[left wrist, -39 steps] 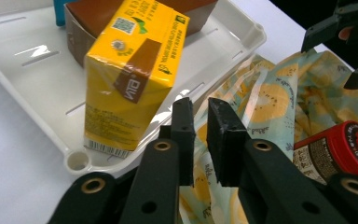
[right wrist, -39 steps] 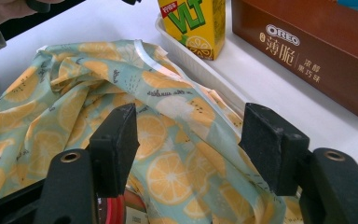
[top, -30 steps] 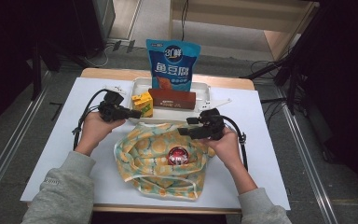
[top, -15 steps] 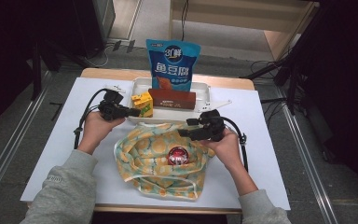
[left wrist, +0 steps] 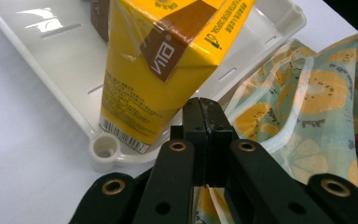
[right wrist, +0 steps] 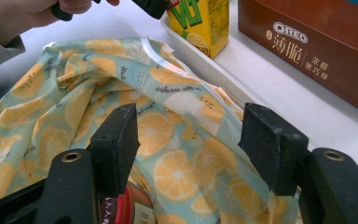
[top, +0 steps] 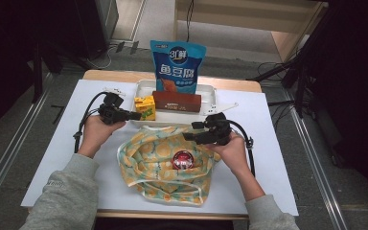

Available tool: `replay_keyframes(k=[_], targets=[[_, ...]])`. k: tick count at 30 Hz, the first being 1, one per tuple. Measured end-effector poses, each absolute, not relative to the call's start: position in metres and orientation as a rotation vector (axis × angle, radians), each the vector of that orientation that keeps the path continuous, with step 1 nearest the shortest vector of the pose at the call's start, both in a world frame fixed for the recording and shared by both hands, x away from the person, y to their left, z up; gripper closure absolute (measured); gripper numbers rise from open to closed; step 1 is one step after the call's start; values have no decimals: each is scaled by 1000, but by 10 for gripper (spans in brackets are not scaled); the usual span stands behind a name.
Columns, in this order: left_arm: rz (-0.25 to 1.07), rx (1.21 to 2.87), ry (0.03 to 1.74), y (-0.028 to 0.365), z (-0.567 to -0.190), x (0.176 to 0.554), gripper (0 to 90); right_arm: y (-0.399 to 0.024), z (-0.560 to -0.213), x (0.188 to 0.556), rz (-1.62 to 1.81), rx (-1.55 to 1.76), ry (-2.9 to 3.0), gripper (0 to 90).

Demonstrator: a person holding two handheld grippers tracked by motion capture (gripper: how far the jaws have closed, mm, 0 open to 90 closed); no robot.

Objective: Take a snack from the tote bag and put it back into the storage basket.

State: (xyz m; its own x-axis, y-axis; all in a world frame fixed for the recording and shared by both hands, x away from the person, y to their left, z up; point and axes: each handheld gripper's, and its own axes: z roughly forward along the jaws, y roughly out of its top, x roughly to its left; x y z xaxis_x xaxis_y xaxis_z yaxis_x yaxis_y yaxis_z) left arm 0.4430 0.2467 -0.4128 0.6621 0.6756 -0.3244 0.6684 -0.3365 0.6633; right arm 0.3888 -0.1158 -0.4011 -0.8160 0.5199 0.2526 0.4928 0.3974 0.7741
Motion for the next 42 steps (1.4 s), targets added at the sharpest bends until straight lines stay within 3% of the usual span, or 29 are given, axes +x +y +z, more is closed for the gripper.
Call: replay_keyframes(k=[13,30,42], targets=[[-7,2028,1066,260,-409,441,888,-116,-399,387,1421,942,2602,401],[-73,2061,994,251,-394,422,577,-121,-391,384,1420,961,2602,436],[-73,2052,988,257,-393,412,512,-124,-383,377,1417,969,2604,479]])
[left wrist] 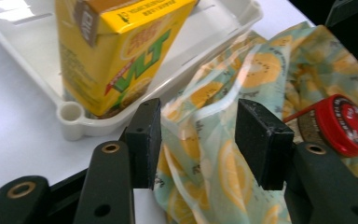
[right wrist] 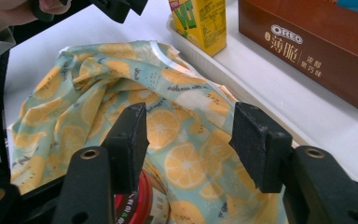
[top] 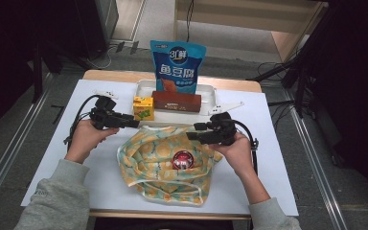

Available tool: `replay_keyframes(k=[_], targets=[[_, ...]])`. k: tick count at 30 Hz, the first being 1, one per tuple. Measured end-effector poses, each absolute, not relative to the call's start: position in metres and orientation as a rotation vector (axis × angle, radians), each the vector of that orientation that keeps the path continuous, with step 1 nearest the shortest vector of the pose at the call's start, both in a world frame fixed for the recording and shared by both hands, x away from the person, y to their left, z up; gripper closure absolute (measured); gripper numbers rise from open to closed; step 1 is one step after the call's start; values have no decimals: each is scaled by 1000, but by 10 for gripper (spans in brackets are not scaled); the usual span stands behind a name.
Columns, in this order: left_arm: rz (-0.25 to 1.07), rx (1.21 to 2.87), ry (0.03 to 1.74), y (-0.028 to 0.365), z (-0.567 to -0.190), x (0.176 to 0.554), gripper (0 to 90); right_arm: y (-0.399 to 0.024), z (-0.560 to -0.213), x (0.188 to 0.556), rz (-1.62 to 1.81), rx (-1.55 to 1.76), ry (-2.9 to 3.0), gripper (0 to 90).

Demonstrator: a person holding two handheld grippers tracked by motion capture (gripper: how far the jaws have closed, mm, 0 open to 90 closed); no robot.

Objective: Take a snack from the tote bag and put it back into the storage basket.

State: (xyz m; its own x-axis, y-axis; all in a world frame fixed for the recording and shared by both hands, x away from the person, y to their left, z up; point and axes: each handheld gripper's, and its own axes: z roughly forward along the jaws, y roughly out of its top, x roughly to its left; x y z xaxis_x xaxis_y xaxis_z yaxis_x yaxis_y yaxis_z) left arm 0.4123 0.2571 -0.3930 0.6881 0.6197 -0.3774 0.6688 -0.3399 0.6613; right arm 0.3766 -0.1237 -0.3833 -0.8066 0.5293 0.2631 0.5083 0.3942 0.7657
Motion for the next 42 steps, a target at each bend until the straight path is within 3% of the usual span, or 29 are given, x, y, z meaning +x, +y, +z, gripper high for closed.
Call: replay_keyframes(k=[14,17,28,42], targets=[[-72,2069,956,258,-393,406,408,-123,-382,368,1386,935,2617,471],[-67,2087,951,256,-394,405,392,-123,-381,365,1368,930,2617,502],[-94,2097,934,251,-399,401,361,-126,-378,353,1372,910,2617,561],[-90,2083,923,252,-398,400,356,-123,-387,339,1364,900,2627,543]])
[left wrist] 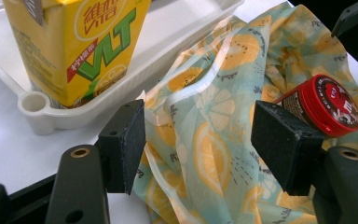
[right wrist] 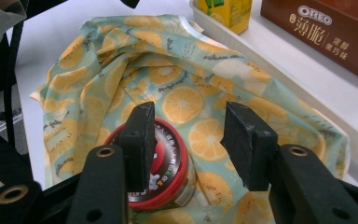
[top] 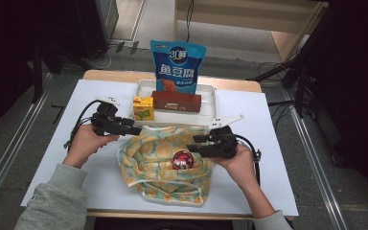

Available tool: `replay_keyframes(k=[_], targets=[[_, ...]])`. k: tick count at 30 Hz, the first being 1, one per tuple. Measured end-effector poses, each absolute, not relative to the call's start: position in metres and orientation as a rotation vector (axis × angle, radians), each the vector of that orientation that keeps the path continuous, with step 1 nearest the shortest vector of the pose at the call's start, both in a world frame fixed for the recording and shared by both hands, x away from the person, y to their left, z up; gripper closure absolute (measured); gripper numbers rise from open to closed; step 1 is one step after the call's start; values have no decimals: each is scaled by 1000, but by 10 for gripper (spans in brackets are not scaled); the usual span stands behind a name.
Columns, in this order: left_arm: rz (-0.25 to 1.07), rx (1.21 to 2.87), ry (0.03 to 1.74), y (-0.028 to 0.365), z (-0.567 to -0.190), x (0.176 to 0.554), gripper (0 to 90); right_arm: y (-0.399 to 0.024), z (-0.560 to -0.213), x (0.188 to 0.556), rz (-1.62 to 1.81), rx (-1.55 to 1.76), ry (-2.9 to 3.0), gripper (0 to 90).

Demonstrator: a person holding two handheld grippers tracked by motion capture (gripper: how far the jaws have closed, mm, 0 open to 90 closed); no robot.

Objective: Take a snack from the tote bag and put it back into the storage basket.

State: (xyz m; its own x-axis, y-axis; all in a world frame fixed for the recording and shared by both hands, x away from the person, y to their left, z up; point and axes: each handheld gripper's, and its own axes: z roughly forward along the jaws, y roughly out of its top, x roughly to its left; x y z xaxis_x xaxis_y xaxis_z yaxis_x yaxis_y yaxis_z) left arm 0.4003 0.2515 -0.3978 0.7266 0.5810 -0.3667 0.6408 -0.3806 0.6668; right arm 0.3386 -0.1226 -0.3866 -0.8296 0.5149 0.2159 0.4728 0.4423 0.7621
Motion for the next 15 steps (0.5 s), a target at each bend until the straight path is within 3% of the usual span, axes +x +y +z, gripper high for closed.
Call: replay_keyframes(k=[9,15], targets=[[-101,2086,924,250,-398,400,364,-118,-394,333,1387,887,2618,541],[-94,2082,923,251,-397,400,365,-114,-399,331,1393,906,2631,484]])
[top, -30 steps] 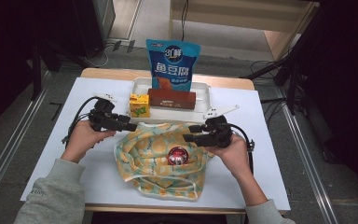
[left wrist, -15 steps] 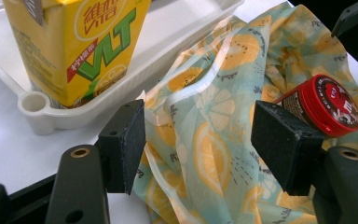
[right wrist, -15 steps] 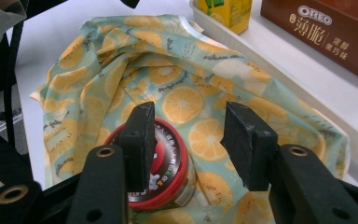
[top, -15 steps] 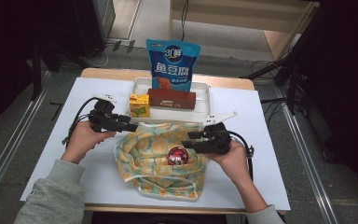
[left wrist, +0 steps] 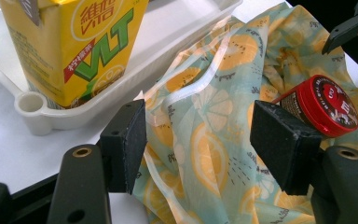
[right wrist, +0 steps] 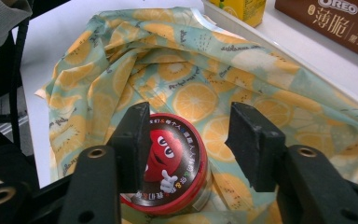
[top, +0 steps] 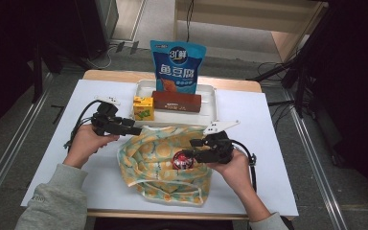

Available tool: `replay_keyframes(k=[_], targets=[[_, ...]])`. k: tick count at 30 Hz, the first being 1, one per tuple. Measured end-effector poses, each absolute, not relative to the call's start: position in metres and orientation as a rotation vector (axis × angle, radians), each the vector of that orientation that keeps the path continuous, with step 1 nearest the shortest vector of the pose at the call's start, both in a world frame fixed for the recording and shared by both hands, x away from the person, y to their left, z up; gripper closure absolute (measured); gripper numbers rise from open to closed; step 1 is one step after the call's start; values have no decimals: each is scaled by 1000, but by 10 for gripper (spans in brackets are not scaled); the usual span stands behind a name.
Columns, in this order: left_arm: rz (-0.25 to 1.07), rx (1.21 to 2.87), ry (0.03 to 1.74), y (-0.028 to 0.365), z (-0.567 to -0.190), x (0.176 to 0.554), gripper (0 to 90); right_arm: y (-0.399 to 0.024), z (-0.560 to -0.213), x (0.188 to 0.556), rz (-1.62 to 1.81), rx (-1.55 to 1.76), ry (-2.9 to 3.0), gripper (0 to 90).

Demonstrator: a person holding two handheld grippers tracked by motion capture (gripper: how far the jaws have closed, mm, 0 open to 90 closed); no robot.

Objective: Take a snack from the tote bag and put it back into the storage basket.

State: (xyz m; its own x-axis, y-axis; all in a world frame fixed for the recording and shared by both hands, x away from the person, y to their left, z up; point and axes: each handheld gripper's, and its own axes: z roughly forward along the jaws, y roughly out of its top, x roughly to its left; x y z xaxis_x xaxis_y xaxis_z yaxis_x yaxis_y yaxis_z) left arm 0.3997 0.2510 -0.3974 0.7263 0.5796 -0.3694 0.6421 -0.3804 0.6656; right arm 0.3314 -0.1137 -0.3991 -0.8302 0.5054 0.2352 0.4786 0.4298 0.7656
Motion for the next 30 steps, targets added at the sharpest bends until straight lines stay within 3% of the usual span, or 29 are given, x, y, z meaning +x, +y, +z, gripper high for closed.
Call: replay_keyframes(k=[30], targets=[[-105,2066,961,255,-399,402,373,-97,-424,320,1368,918,2659,262]])
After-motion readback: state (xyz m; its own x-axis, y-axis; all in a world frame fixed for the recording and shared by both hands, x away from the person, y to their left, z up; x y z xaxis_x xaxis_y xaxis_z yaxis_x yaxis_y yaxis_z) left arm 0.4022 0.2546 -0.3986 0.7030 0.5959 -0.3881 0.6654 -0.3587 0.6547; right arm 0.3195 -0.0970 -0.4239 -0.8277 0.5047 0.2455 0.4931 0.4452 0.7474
